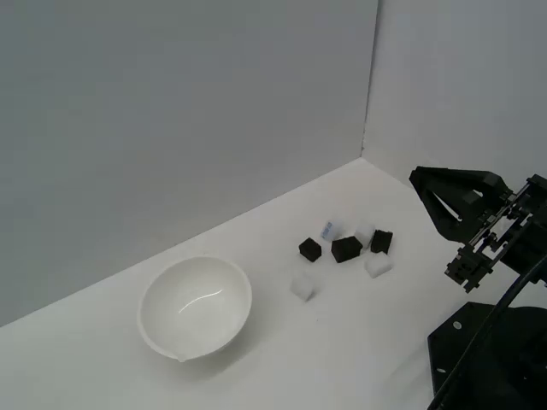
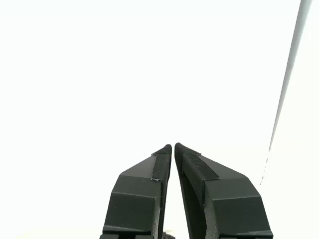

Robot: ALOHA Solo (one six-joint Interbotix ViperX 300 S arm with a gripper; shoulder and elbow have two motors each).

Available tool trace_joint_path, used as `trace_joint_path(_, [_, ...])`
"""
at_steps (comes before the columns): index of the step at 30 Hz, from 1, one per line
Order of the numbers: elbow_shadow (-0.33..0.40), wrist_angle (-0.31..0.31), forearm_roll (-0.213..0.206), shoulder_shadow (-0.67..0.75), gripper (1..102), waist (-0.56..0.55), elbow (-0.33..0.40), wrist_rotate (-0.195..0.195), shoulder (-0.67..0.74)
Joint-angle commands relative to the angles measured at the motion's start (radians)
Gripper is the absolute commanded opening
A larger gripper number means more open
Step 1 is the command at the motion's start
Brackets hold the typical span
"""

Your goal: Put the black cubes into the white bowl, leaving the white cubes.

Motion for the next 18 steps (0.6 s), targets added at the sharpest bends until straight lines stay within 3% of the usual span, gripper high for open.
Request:
trace_joint_path(1, [-0.009,0.003,-0.049,0.029,3,-0.008,-0.008,0.008,0.029])
trace_joint_path(10, [-0.026,0.003,-0.049,0.029,3,-0.008,-0.017,0.008,0.029])
trace_joint_path(18, [-0.080,0.003,-0.049,0.029,3,-0.006,-0.072,0.012,0.029])
